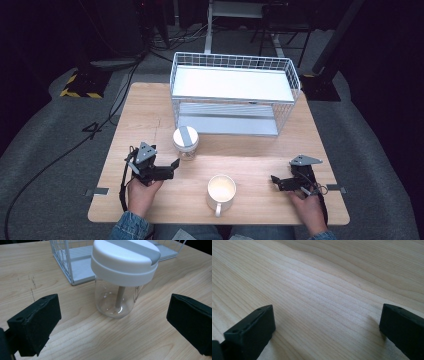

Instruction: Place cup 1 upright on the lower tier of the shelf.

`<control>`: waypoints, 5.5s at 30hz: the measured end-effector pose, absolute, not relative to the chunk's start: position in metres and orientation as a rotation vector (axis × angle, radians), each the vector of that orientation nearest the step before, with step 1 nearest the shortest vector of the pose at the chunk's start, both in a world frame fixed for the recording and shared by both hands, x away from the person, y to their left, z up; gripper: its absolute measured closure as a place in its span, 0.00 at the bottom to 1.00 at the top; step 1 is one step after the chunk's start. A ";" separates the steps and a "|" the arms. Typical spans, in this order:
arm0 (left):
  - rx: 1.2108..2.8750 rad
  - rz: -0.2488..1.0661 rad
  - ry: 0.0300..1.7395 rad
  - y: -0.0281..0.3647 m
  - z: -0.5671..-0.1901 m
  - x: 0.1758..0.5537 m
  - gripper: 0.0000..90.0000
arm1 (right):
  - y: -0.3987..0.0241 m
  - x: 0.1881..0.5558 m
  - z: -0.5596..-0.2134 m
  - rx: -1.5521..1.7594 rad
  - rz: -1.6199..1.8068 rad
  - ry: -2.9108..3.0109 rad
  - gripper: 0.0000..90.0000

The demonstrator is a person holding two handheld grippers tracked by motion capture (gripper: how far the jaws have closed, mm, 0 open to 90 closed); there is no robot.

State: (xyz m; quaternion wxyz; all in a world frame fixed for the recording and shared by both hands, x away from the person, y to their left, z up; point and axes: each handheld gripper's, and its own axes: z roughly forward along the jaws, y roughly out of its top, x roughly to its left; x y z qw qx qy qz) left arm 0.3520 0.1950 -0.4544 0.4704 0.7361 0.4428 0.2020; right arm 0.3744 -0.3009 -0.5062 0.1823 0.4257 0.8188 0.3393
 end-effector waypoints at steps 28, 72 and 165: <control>1.862 0.391 1.053 0.156 -0.462 0.411 0.00 | -0.301 0.375 -0.506 1.210 0.956 2.305 0.00; 1.896 0.486 1.005 0.140 -0.473 0.410 0.21 | -0.301 0.375 -0.506 1.210 0.953 2.305 0.00; 1.749 0.613 1.041 0.017 -0.473 0.522 0.21 | -0.301 0.374 -0.506 1.215 0.952 2.300 0.00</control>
